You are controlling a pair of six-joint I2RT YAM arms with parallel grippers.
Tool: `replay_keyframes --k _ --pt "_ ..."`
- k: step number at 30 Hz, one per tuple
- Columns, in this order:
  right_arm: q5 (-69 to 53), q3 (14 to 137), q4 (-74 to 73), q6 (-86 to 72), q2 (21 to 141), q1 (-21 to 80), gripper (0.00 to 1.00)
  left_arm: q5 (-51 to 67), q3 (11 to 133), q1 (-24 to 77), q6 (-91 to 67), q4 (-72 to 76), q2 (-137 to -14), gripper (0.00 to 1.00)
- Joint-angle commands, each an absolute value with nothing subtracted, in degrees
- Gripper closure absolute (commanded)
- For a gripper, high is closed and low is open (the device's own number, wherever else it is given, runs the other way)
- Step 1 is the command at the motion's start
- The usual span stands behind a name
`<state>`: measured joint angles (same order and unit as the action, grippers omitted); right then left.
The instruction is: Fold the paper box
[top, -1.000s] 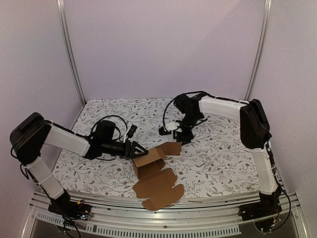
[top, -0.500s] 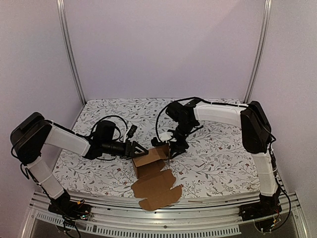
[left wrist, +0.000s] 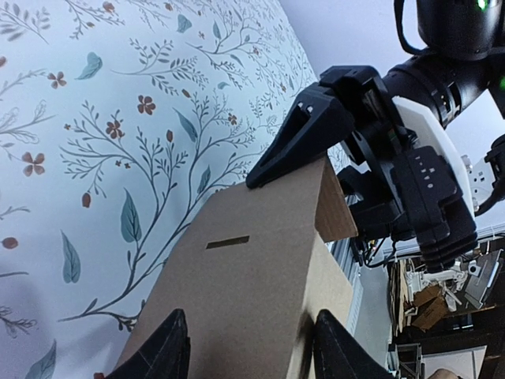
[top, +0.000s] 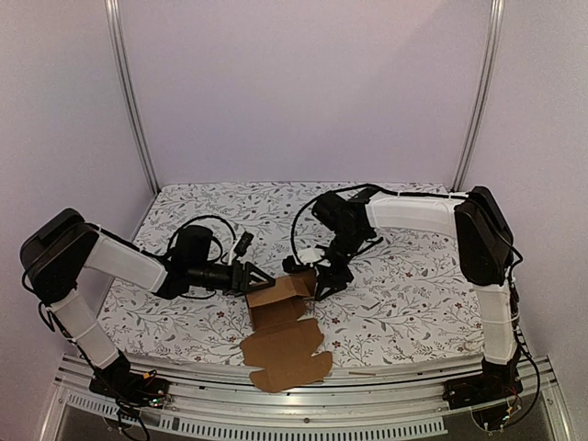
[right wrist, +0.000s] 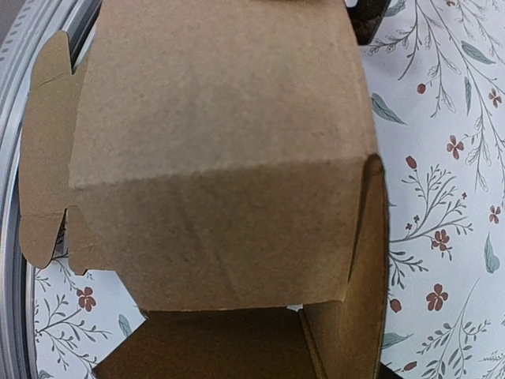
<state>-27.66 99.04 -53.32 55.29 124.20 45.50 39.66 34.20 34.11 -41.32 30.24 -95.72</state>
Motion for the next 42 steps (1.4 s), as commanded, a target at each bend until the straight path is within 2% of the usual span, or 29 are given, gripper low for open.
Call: replay_keyframes --k 1,11,18,31,42 --pt "-32.6 98.7 -53.5 51.7 120.9 46.7 0.49 37.0 31.9 34.4 -42.7 29.6 -97.4 0.47" --pt "-29.7 95.8 -47.9 40.0 121.6 47.6 0.57 36.0 30.9 35.6 -43.8 31.6 -97.5 0.48" --pt "-25.7 87.9 -40.7 31.7 115.8 49.3 0.55 32.7 30.1 36.7 -42.7 31.2 -95.7 0.48" --pt "-25.6 86.7 -37.9 17.0 114.6 51.3 0.56 29.6 29.9 38.8 -43.0 31.8 -95.7 0.48" --pt "-14.7 76.8 -26.4 10.6 110.5 54.6 0.55 28.9 28.9 39.4 -45.3 35.2 -96.0 0.48"
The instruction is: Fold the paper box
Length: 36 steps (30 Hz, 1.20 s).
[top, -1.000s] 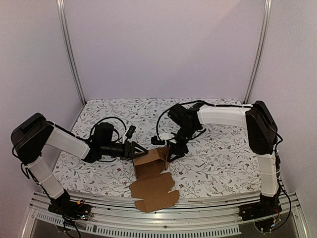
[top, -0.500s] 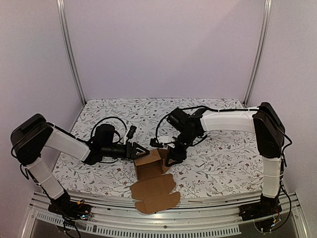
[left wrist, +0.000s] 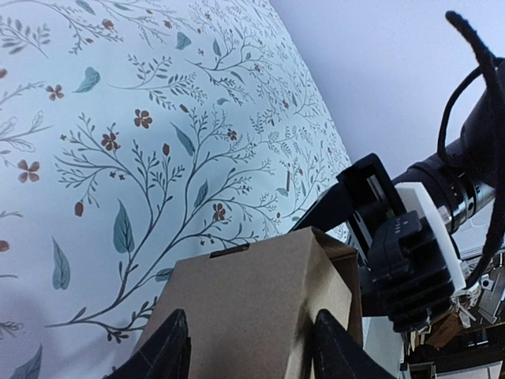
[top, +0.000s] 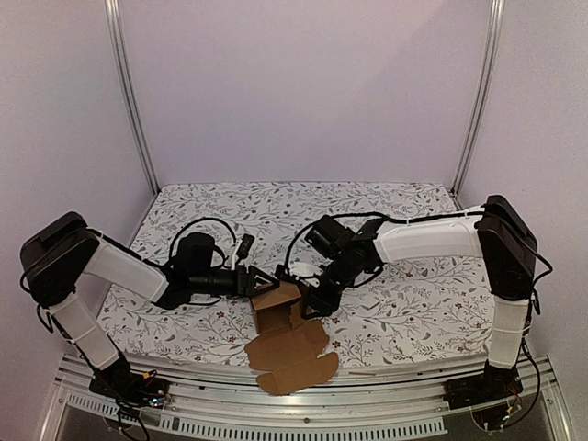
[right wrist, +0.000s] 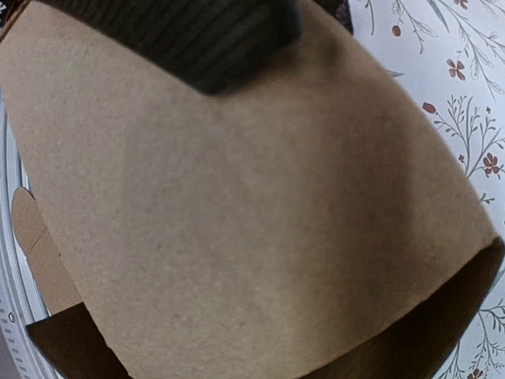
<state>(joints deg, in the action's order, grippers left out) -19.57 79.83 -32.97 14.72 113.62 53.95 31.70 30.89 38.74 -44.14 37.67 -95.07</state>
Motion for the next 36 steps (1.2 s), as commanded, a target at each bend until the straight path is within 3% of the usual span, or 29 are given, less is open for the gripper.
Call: replay_keyframes --k 1,9,19,22,27,36 --pt "-13.8 75.8 -24.5 10.1 110.0 54.7 0.55 29.0 28.8 39.4 -45.8 35.8 -96.1 0.48" --pt "-12.3 75.1 -19.1 7.6 109.9 54.8 0.61 30.4 28.7 39.7 -48.8 40.3 -97.6 0.47" --pt "-10.4 75.4 -15.7 8.2 111.5 55.5 0.78 32.8 28.9 39.5 -53.6 48.4 -101.1 0.47" --pt "-9.9 74.1 -14.3 10.6 111.4 55.7 0.77 34.4 28.8 38.9 -56.3 53.2 -103.3 0.47" --pt "-9.3 73.1 -13.4 15.5 111.2 55.8 0.67 37.7 28.5 37.5 -61.9 63.1 -108.0 0.47" --pt "-8.3 75.0 -12.7 15.0 111.6 55.7 0.73 38.4 28.7 37.1 -62.9 64.3 -108.2 0.48"
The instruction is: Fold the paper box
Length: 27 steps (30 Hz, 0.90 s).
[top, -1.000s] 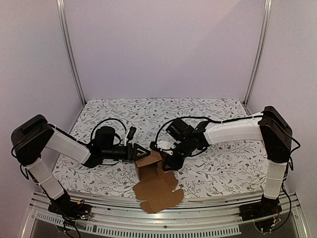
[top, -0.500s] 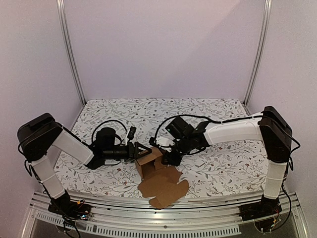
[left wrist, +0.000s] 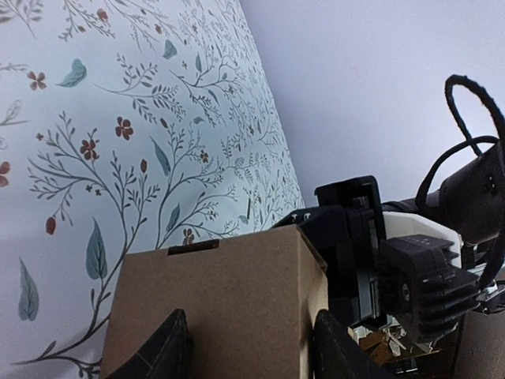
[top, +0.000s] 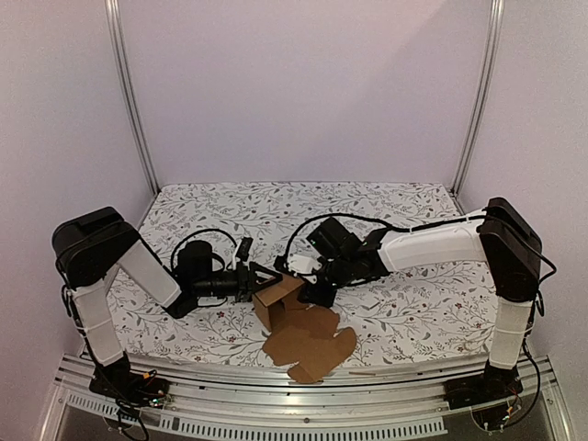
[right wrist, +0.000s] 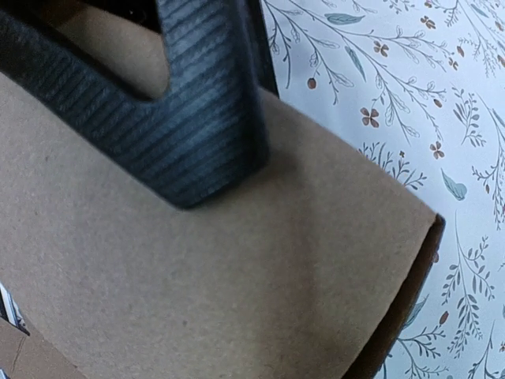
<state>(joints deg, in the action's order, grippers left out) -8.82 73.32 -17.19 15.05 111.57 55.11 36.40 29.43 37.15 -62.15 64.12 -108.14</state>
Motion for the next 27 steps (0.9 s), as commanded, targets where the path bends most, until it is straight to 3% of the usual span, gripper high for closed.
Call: replay_keyframes --k 1,5,14,22,27 --pt "-8.2 75.0 -12.7 14.7 111.7 55.7 0.75 38.5 28.7 37.0 -62.6 63.4 -107.8 0.48" --pt "-7.2 75.5 -12.7 12.3 111.6 55.3 0.84 37.9 29.1 37.0 -61.0 58.3 -105.1 0.47" --pt "-7.8 78.5 -17.5 8.2 111.5 54.7 0.94 33.9 29.5 36.8 -59.8 50.5 -97.6 0.45" --pt "-6.0 86.9 -41.3 19.8 107.7 53.4 0.96 20.5 34.7 36.4 -44.5 13.0 -75.9 0.34" --pt "-5.0 97.1 -67.0 28.5 110.7 53.6 0.95 15.6 35.3 35.3 -40.3 0.7 -67.0 0.33"
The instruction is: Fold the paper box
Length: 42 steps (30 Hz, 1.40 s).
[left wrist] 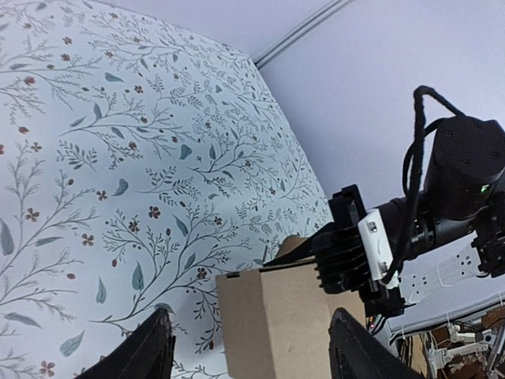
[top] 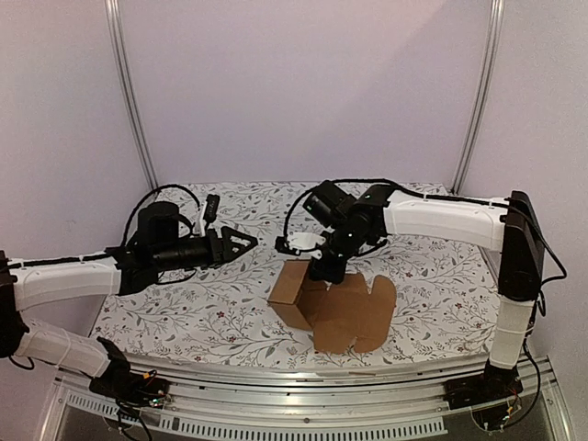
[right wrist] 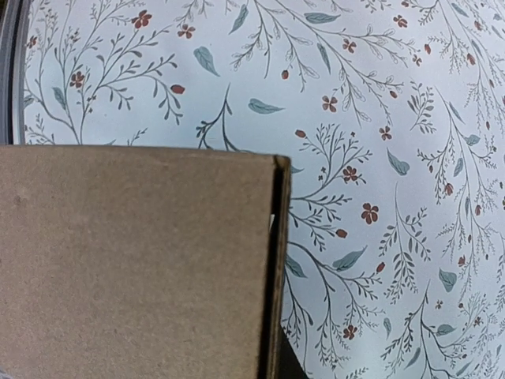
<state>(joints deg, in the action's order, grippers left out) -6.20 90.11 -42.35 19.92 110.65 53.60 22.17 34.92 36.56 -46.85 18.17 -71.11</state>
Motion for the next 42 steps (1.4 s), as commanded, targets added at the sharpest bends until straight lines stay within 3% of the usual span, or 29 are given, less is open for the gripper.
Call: replay_keyframes --k 1,5,11,18,30,33,42 --pt "-4.2 98.8 -71.7 31.0 112.6 53.7 0.95 15.1 35.2 35.1 -39.8 -1.7 -65.8 0.33" --pt "3.7 100.0 -82.6 35.1 117.5 55.1 0.93 13.4 34.8 34.7 -38.5 -5.7 -62.8 0.32" --pt "10.6 100.1 -82.4 33.5 123.0 57.0 0.91 13.2 34.0 34.5 -38.5 -5.3 -63.0 0.32" --pt "9.0 101.0 -75.7 31.4 125.6 57.7 0.86 14.2 34.0 34.5 -38.9 -3.8 -64.0 0.33" --pt "5.1 92.4 -65.2 31.0 121.1 57.6 0.88 15.4 33.7 34.5 -39.9 -1.0 -66.7 0.33" --pt "5.3 88.6 -60.2 30.8 120.1 57.7 0.92 15.7 33.7 34.5 -40.1 -1.0 -67.2 0.33" --pt "16.0 81.4 -48.2 26.5 114.4 57.8 0.93 16.5 33.6 34.5 -40.8 2.6 -69.2 0.34"
